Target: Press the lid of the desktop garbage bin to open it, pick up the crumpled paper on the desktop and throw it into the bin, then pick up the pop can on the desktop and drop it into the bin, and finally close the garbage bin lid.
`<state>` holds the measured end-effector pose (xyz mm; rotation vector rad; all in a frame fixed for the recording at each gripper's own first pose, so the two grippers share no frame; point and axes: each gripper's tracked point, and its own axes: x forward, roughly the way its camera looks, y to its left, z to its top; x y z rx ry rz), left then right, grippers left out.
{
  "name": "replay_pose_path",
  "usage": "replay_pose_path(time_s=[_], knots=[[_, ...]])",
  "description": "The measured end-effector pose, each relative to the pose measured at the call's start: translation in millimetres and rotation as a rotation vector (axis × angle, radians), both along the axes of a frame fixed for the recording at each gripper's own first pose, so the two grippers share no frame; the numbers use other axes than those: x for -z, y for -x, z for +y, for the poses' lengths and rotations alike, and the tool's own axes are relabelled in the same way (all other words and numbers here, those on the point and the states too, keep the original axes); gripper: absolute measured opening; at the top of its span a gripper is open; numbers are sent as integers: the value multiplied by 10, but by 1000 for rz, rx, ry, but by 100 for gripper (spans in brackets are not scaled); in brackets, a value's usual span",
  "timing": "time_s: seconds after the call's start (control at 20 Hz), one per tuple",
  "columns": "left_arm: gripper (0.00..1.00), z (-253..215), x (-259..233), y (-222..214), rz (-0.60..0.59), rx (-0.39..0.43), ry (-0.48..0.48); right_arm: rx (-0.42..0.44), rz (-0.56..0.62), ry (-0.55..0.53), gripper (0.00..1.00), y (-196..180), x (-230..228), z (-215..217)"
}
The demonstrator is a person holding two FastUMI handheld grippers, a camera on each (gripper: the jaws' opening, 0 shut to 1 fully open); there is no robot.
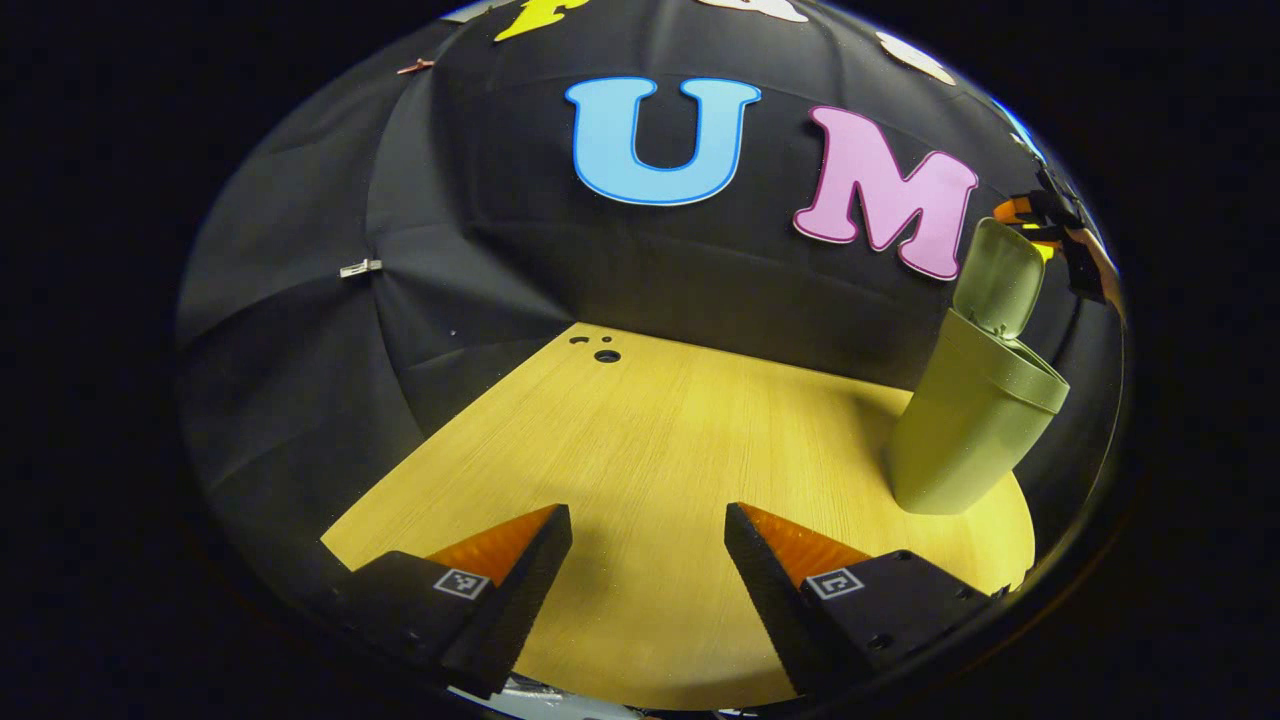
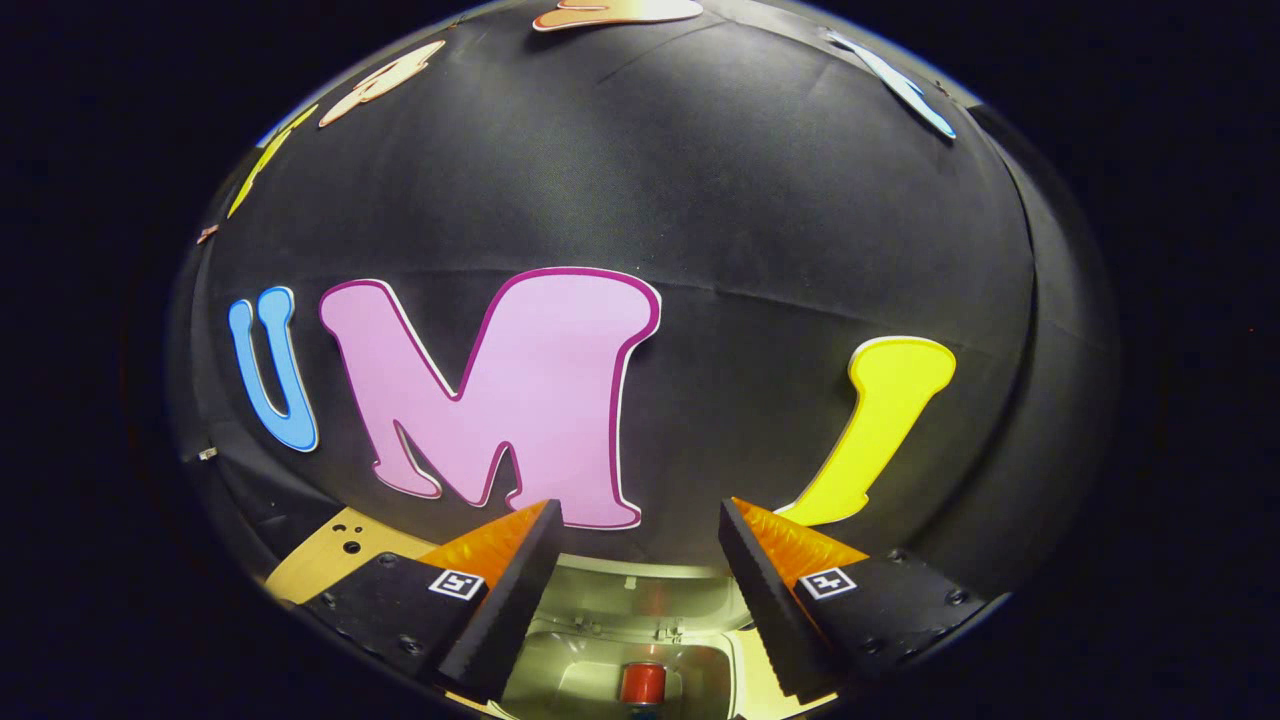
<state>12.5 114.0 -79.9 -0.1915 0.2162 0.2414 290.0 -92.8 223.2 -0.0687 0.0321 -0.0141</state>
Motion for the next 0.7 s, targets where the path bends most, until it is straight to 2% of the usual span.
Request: replay_pose_path(time_s=[0.5, 0.7], knots=[[99, -291, 91, -164, 20, 157, -12, -19, 55, -78, 98, 656, 555, 13], [99, -365, 142, -188, 40, 218, -43, 29, 117, -70, 98, 843, 1007, -85]])
